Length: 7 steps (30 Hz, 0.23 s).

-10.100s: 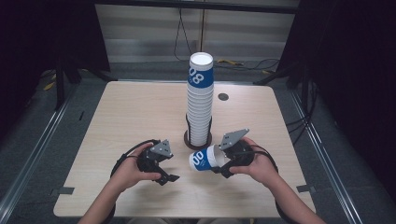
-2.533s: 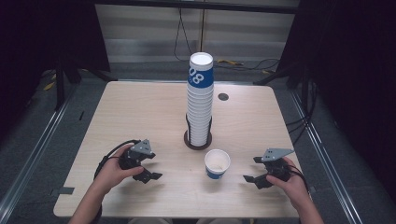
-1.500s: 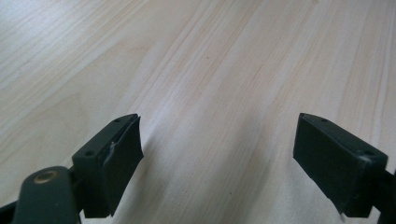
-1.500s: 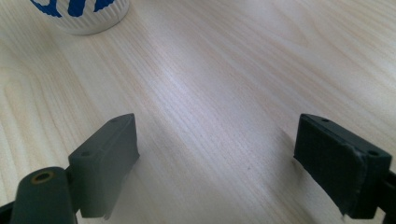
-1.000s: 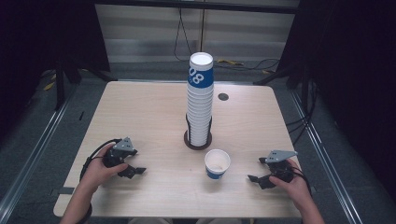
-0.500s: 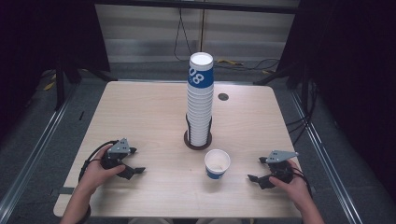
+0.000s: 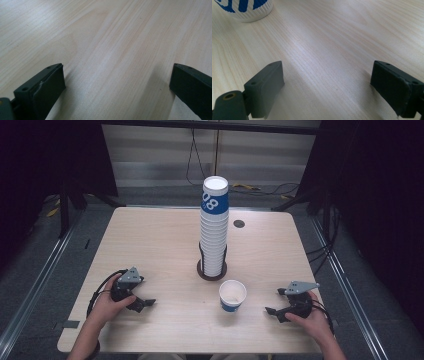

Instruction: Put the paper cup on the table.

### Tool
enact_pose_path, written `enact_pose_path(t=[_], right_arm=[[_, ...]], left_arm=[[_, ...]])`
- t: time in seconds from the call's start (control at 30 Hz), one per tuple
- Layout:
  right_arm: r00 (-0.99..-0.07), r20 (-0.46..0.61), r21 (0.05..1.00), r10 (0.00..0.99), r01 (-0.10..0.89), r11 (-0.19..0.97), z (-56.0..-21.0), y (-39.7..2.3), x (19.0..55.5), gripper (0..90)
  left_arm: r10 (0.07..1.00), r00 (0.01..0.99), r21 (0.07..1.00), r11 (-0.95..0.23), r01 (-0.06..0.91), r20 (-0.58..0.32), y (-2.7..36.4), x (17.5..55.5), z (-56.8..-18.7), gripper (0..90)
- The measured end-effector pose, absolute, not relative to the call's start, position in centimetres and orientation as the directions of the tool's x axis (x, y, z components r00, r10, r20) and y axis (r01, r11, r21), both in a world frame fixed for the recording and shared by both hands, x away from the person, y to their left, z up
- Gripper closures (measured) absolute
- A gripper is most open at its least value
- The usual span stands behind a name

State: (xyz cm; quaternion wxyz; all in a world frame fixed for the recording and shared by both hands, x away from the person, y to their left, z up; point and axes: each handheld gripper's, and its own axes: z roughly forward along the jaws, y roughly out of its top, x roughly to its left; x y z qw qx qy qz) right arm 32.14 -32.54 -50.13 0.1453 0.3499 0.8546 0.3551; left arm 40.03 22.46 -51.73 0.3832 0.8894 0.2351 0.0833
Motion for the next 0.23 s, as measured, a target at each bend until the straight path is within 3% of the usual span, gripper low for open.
enact_pose_path(t=[0.23], right_arm=[[-0.713, -0.001, 0.708, 0.702, 0.495, 0.504, -50.12, -32.55, 32.14, 10.4]], left_arm=[[0.483, 0.875, 0.721, -0.595, 0.355, -0.032, 22.46, 40.02, -51.73, 0.0]])
